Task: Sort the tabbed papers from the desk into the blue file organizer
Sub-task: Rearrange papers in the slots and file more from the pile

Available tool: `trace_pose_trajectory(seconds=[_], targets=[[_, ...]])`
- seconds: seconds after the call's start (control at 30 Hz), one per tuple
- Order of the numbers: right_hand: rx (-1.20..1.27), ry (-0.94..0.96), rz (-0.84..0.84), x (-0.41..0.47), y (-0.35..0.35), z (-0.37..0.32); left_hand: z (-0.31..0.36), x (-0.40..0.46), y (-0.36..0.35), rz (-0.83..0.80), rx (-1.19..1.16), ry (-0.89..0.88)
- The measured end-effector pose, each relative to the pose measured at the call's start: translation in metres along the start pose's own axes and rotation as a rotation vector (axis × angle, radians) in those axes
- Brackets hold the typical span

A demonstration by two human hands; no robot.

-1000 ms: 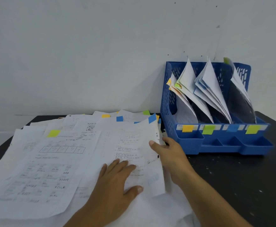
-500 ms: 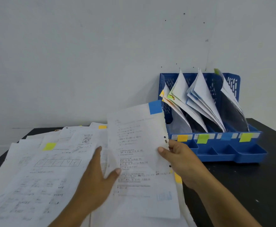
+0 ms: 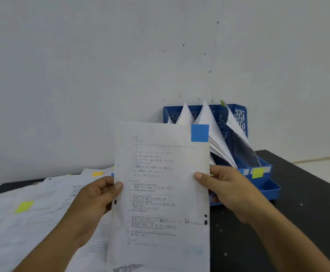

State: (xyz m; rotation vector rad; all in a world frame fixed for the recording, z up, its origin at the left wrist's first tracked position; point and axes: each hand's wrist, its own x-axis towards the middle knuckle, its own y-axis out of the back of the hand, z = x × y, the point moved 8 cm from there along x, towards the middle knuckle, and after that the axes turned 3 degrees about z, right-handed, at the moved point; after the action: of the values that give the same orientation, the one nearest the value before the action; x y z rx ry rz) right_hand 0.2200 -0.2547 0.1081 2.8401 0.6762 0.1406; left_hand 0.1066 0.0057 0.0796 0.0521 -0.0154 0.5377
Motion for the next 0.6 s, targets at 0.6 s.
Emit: trace_pose_trajectory(seconds=[0.6], targets=[[0.031, 0.277, 0.79, -0.035, 0.185, -0.097, 0.089, 0.042, -0.094, 0.122, 0.033, -0.241]])
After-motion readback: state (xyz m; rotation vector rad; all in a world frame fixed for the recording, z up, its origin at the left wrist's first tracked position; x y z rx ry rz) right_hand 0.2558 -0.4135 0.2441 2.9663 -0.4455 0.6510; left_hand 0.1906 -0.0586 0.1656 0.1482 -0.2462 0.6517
